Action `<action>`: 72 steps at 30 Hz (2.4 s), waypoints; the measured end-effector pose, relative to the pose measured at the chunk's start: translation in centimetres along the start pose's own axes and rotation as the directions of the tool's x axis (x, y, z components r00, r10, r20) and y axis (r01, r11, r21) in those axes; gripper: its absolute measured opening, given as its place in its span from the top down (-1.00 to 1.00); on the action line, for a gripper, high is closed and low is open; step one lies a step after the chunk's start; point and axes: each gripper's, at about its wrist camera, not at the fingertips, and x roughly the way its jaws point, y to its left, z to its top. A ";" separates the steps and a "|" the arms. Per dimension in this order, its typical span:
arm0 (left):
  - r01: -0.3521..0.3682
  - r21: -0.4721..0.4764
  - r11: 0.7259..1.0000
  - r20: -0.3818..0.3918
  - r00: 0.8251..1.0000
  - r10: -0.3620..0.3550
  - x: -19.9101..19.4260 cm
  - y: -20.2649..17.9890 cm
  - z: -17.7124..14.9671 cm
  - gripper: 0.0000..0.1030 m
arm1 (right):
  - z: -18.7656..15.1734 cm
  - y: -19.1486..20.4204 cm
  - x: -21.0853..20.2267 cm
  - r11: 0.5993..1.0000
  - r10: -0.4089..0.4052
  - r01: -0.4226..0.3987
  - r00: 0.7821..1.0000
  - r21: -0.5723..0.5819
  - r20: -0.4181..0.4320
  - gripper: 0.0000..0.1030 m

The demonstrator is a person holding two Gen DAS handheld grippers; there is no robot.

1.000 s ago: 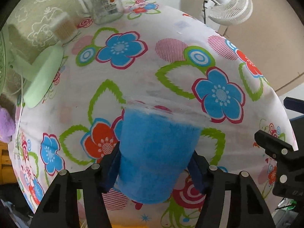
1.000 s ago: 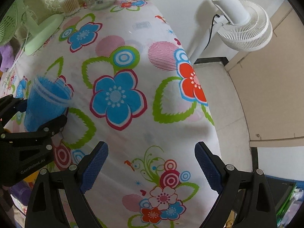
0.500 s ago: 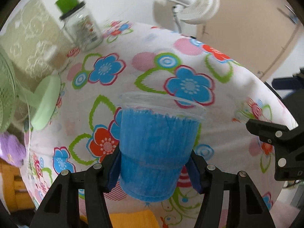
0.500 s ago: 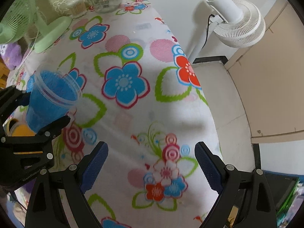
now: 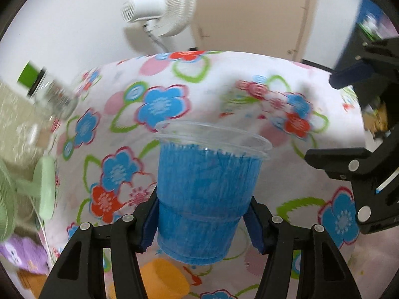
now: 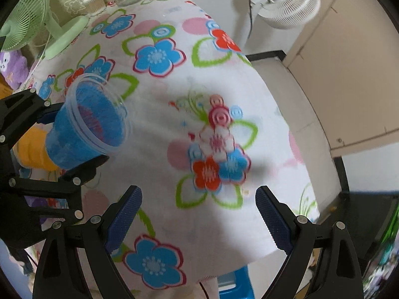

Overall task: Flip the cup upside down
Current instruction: 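Lift the blue cup with the left tool and carry it toward the right tool, then release the blue cup from the left tool while the right tool closes on it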

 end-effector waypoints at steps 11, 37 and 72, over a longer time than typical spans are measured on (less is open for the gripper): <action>0.053 0.071 0.996 -0.026 0.998 -0.052 1.5 -2.5 -0.5 -0.37 | -2.6 0.0 1.3 0.999 0.009 -0.008 1.000 0.036 -0.019 -0.83; -0.034 -0.757 0.652 -0.055 0.998 -0.012 -7.2 0.8 -6.9 -0.78 | 2.0 3.5 -5.7 0.900 0.167 -0.123 0.983 -0.418 0.071 -0.82; -0.064 -0.964 0.257 -0.089 0.992 -0.088 -2.5 -2.2 -10.5 -0.92 | 1.7 13.3 -0.1 0.188 0.140 -0.065 0.989 -0.980 -0.039 -0.75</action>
